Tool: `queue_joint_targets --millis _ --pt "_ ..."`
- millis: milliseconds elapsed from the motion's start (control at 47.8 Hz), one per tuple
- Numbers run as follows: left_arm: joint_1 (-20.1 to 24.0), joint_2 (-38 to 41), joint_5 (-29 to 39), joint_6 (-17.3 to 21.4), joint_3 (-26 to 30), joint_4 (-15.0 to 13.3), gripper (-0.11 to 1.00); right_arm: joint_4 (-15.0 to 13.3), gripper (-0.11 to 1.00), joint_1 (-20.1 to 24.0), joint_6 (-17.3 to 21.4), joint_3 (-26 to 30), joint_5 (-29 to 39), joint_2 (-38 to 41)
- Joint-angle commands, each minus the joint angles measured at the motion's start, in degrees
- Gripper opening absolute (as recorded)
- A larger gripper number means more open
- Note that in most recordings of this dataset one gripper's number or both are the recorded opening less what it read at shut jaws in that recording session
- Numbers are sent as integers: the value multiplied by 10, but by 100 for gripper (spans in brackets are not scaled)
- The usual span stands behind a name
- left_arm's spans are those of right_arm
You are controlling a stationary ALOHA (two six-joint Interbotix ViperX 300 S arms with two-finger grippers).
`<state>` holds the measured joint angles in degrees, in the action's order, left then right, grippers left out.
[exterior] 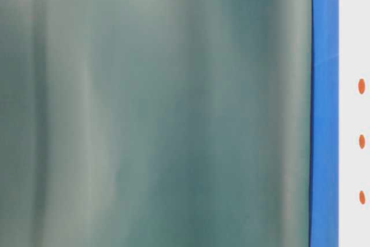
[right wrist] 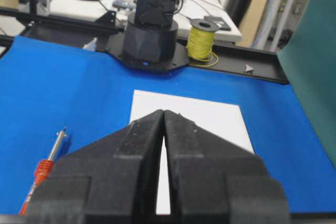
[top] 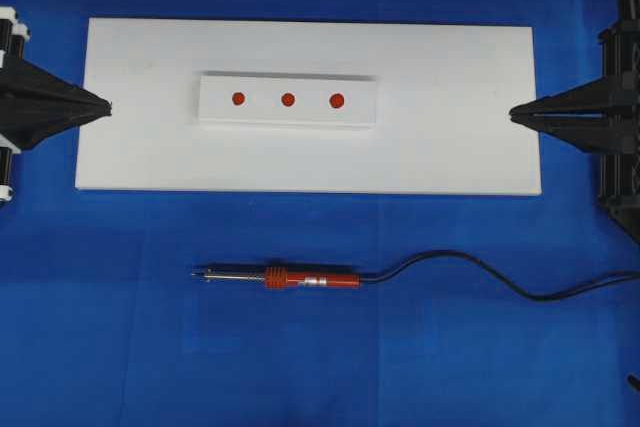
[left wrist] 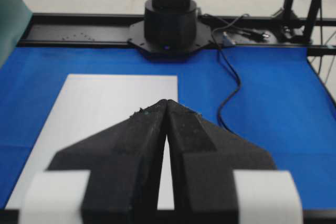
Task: Touch the tip of the soldering iron to the mark.
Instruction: 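Move the right gripper down over the red soldering iron handle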
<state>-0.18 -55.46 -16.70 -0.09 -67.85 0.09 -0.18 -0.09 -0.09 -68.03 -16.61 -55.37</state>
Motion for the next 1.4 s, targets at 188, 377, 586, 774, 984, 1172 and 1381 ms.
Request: queue_joint_targets --millis 188,377,586,774,984,1172,1381 --pt "-16 -2 -4 0 9 1 0 3 -6 25 13 29 25 18" --pt "-12 0 -4 -2 4 0 0 3 -6 52 32 49 11 54" --pt "-9 -2 -7 -1 2 0 0 3 1 69 45 92 -1 146" --pt "-8 -2 -7 -2 0 0 0 4 48 82 76 138 -1 236" --pt "-9 -2 -7 -2 -3 1 0 21 92 100 103 187 -9 345" --pt "-9 -3 -7 -2 -5 0 0 60 88 116 103 225 -46 444" --pt "-8 -3 -8 -2 -10 0 0 125 89 142 102 248 -143 565"
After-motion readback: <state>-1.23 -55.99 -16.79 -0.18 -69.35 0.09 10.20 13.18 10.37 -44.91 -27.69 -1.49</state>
